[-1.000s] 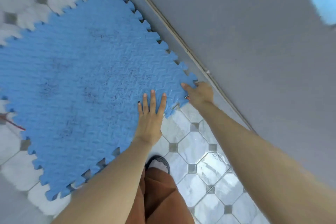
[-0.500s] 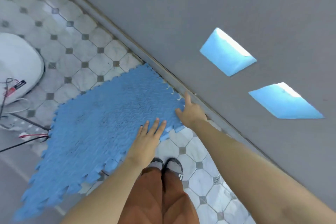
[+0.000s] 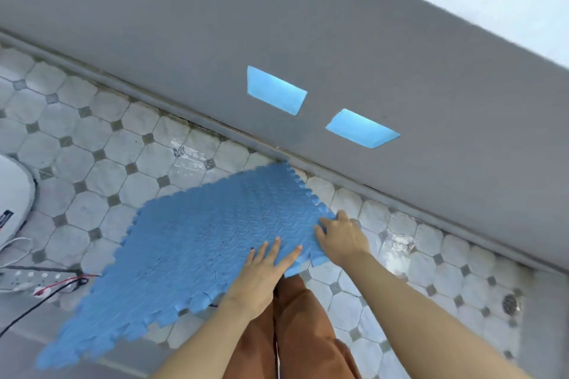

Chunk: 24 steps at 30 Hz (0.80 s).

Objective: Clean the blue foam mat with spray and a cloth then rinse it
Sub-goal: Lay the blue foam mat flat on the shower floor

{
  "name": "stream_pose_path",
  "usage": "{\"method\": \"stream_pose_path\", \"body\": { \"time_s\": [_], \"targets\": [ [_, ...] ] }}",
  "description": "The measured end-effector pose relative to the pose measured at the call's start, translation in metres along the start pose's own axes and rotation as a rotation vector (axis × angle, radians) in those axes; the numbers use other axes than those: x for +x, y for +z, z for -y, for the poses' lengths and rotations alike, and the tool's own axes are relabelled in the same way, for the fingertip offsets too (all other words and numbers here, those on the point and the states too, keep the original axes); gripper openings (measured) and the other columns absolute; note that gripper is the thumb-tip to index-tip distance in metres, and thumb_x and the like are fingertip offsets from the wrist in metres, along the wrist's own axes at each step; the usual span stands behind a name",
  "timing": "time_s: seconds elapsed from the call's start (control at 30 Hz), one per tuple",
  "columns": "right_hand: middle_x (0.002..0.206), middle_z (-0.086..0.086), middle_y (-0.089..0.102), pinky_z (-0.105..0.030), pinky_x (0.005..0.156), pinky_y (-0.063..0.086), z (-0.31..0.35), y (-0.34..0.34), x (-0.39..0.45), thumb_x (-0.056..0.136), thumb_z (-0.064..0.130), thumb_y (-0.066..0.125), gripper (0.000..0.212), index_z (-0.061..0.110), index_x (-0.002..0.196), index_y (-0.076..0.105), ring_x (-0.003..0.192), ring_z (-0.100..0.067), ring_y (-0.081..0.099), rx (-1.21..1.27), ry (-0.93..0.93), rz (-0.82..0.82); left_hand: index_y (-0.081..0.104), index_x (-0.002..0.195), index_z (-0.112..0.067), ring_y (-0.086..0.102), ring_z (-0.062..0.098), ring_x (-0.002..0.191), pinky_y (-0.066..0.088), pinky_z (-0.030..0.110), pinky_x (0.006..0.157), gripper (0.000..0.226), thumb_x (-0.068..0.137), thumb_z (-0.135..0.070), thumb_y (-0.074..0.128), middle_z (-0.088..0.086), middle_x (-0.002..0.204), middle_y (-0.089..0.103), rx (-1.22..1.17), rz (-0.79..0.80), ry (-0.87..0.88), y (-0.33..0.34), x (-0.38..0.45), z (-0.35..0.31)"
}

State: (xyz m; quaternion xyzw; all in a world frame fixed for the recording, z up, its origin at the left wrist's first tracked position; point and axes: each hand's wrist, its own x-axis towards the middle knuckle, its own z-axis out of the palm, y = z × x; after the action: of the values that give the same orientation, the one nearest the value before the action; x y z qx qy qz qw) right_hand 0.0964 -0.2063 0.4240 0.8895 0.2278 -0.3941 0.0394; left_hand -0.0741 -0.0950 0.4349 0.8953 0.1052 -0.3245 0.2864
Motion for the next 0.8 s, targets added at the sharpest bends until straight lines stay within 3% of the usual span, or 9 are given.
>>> {"method": "stream_pose_path", "body": {
  "time_s": [0.17,0.27,0.37,0.47,0.53,0.67,0.8],
  "targets": [
    [0.105,-0.013,0.049,-0.038,0.083,0.046,-0.093,-0.012,-0.069,0.097,0.029,0.038,0.03,0.012,0.095,0.063,0.099,-0.035,0.053,0.184,0.246,-0.057,-0.013,0.149,-0.042,0.004,0.036,0.147,0.009,0.049,0.119,0.102,0.083,0.02,0.035,0.014,0.161,-0.002,0.168,0.131,0.239,-0.019,0.015,-0.083],
    [0.096,-0.008,0.045,-0.033,0.072,0.043,-0.152,-0.018,-0.114,0.097,0.028,0.04,0.03,0.011,0.087,0.063,0.081,-0.029,0.053,0.3,0.419,-0.091,-0.012,0.148,-0.044,0.007,0.038,0.146,0.011,0.049,0.119,0.102,0.084,0.021,0.035,0.016,0.16,0.0,0.264,0.194,0.394,-0.024,0.034,-0.14],
    [0.096,-0.009,0.049,-0.033,0.07,0.042,-0.212,-0.015,-0.16,0.095,0.029,0.04,0.031,0.019,0.068,0.05,0.079,-0.029,0.053,0.425,0.607,-0.132,-0.007,0.15,-0.042,0.01,0.038,0.145,0.013,0.049,0.118,0.096,0.088,0.018,0.034,0.013,0.161,0.003,0.372,0.245,0.546,-0.017,0.057,-0.207],
    [0.081,-0.013,0.053,-0.034,0.067,0.037,-0.268,-0.002,-0.2,0.094,0.025,0.043,0.039,0.02,0.056,0.035,0.082,-0.031,0.05,0.557,0.76,-0.234,-0.004,0.152,-0.033,0.014,0.036,0.145,0.015,0.046,0.118,0.087,0.091,0.011,0.039,0.004,0.162,0.006,0.469,0.262,0.696,-0.004,0.073,-0.276],
    [0.072,-0.011,0.047,-0.034,0.065,0.034,-0.304,0.01,-0.226,0.094,0.022,0.044,0.04,0.019,0.056,0.034,0.077,-0.031,0.045,0.628,0.858,-0.286,-0.003,0.153,-0.026,0.013,0.033,0.146,0.015,0.044,0.118,0.089,0.088,0.014,0.04,-0.001,0.162,0.005,0.51,0.313,0.769,0.009,0.08,-0.321],
    [0.073,-0.008,0.039,-0.034,0.065,0.04,-0.367,0.04,-0.281,0.093,0.026,0.047,0.038,0.018,0.057,0.038,0.07,-0.028,0.044,0.78,1.046,-0.378,-0.001,0.154,-0.023,0.012,0.03,0.147,0.017,0.042,0.119,0.096,0.081,0.021,0.044,-0.002,0.162,0.001,0.597,0.402,0.897,0.054,0.08,-0.403],
    [0.086,-0.01,0.043,-0.034,0.072,0.042,-0.419,0.089,-0.331,0.095,0.032,0.044,0.032,0.009,0.082,0.062,0.082,-0.029,0.049,0.853,1.199,-0.419,0.003,0.154,-0.024,0.012,0.029,0.147,0.016,0.04,0.119,0.095,0.081,0.021,0.043,-0.001,0.162,0.003,0.712,0.477,1.036,0.107,0.081,-0.478]
  ]
}}
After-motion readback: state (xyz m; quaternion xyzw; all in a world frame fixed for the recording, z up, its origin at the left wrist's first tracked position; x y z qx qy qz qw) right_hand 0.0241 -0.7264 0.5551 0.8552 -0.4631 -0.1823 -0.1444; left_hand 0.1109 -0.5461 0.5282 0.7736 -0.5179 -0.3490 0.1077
